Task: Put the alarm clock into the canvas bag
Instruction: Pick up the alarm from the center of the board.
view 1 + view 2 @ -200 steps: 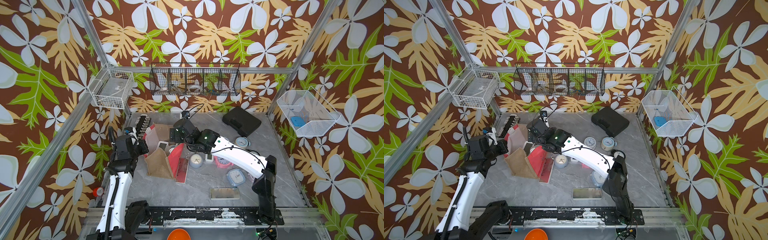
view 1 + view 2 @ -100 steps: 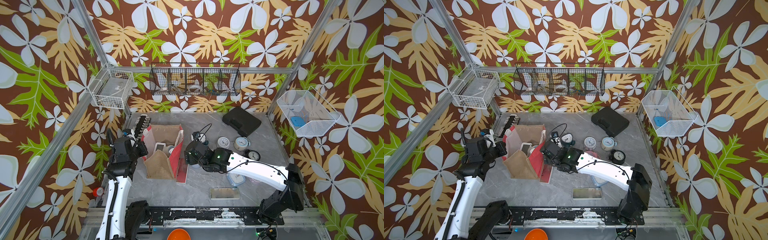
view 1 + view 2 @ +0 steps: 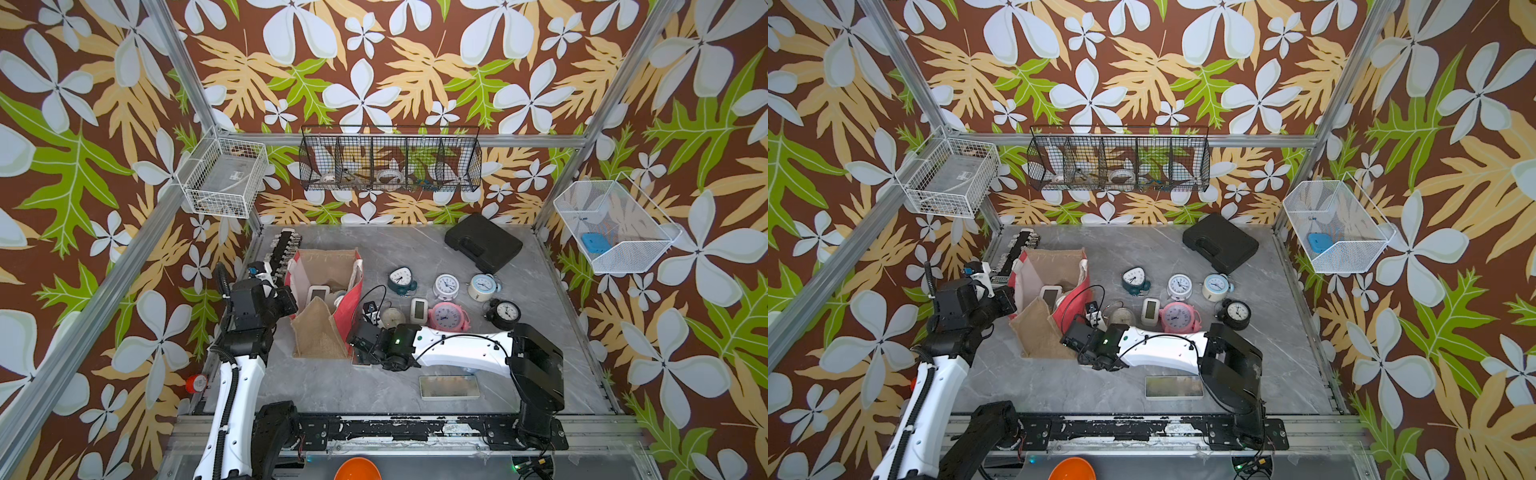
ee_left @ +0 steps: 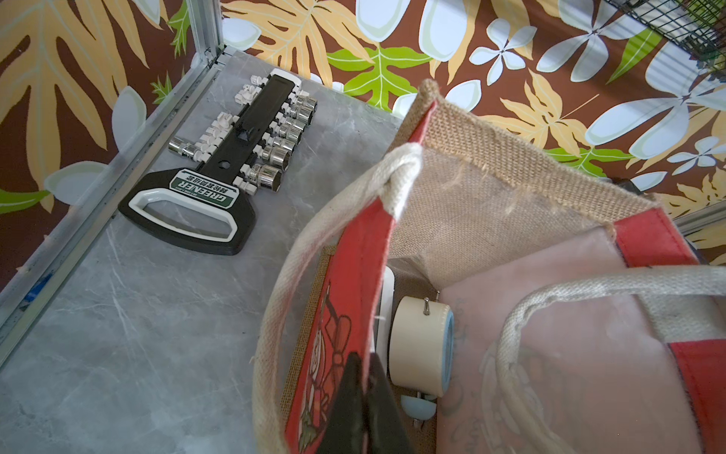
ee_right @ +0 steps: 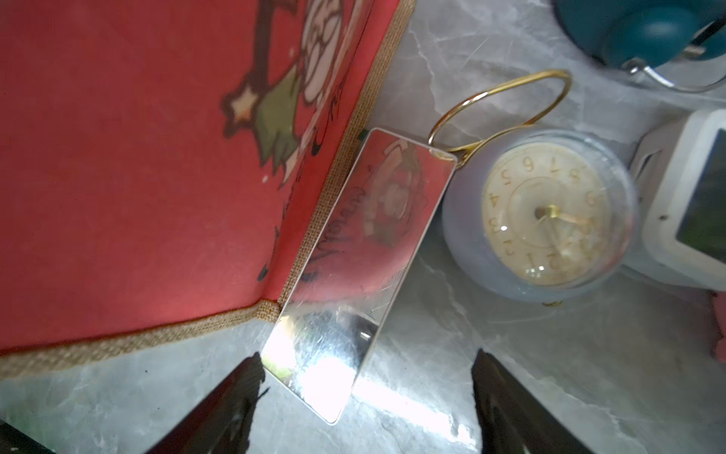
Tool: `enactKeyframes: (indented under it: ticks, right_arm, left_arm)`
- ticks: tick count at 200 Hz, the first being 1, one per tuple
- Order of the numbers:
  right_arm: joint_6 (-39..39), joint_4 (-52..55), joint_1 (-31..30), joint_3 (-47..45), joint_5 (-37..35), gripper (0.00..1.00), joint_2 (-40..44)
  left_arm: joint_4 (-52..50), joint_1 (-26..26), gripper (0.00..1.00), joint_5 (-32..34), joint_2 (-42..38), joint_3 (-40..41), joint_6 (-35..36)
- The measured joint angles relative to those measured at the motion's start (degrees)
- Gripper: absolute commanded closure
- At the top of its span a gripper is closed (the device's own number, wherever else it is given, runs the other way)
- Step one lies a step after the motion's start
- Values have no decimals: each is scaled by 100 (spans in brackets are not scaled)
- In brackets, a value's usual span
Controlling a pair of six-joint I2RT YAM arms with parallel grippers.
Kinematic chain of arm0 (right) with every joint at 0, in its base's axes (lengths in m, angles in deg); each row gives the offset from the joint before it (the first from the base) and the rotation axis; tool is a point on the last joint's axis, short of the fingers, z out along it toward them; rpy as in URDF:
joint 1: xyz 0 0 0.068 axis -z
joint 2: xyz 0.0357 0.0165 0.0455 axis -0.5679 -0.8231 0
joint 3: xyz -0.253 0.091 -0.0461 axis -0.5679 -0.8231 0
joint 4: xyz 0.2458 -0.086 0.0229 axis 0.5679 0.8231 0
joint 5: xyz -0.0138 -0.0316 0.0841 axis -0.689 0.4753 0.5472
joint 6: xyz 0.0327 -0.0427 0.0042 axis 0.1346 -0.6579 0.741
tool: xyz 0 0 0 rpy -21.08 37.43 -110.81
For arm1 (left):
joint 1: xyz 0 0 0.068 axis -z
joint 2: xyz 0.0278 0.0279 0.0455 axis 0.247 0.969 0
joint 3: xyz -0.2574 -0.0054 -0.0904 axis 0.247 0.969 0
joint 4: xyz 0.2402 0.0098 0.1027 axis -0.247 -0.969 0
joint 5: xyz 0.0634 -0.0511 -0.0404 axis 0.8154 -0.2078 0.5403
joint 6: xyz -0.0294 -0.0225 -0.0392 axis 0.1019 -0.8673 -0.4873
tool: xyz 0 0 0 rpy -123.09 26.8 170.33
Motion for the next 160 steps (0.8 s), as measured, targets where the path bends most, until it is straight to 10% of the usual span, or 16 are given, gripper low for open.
enactKeyframes:
  ticks: [160]
  right_arm:
    - [428, -212, -125, 533, -212, 16, -1196]
  left_arm:
    - [9, 0, 100, -66, 46, -4, 0]
